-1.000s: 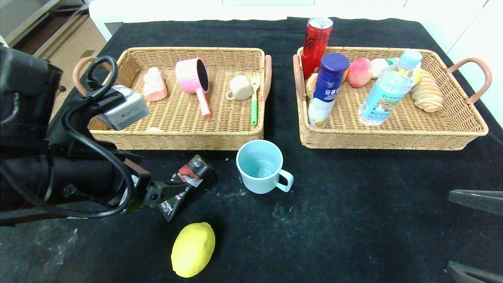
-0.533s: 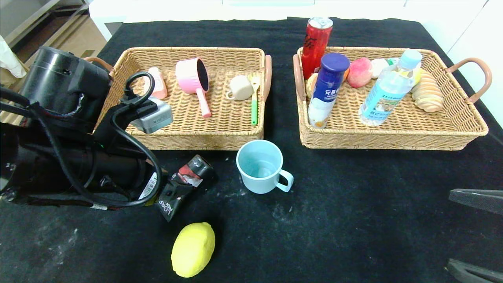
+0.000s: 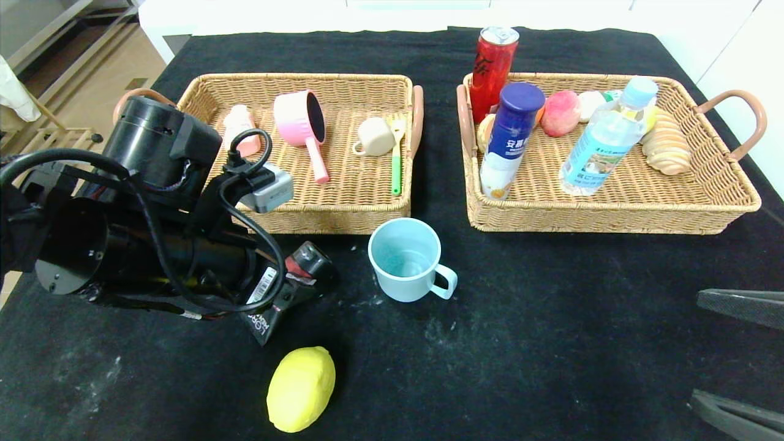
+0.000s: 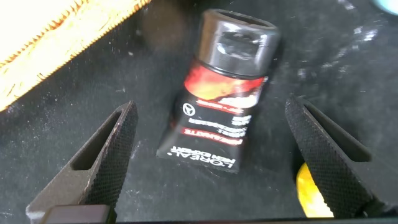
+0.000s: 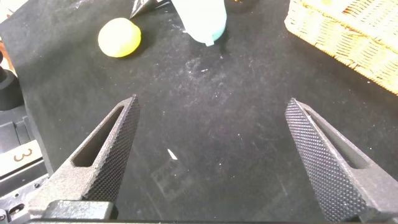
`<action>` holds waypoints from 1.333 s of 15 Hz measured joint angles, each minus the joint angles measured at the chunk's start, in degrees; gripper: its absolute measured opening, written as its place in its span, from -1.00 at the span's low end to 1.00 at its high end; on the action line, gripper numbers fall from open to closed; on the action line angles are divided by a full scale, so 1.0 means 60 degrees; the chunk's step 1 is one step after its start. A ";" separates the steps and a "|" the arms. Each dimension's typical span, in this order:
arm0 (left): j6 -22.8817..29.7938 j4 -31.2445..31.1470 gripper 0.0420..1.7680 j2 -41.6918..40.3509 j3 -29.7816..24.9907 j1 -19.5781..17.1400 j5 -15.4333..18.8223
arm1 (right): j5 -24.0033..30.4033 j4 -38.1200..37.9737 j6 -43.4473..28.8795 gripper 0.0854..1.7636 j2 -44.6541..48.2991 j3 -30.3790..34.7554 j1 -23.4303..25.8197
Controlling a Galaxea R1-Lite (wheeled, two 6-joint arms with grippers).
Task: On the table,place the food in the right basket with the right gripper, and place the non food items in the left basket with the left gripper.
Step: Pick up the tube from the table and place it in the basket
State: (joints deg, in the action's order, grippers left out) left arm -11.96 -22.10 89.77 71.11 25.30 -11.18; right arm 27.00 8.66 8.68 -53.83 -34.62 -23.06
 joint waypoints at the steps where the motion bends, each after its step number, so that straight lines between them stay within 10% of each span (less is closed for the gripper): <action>1: 0.0000 0.0079 0.94 0.0055 0.0010 -0.0018 0.0000 | 0.0000 0.0008 0.0004 0.94 -0.0004 0.0000 0.0014; 20: 0.0110 0.0538 0.94 0.0754 0.0028 -0.0004 0.0026 | -0.0004 0.0026 0.0018 0.94 -0.0041 0.0000 0.0132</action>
State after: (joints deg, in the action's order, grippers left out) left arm -11.30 -18.87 94.29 71.28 25.27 -11.02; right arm 26.98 8.81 8.79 -54.08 -34.62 -22.27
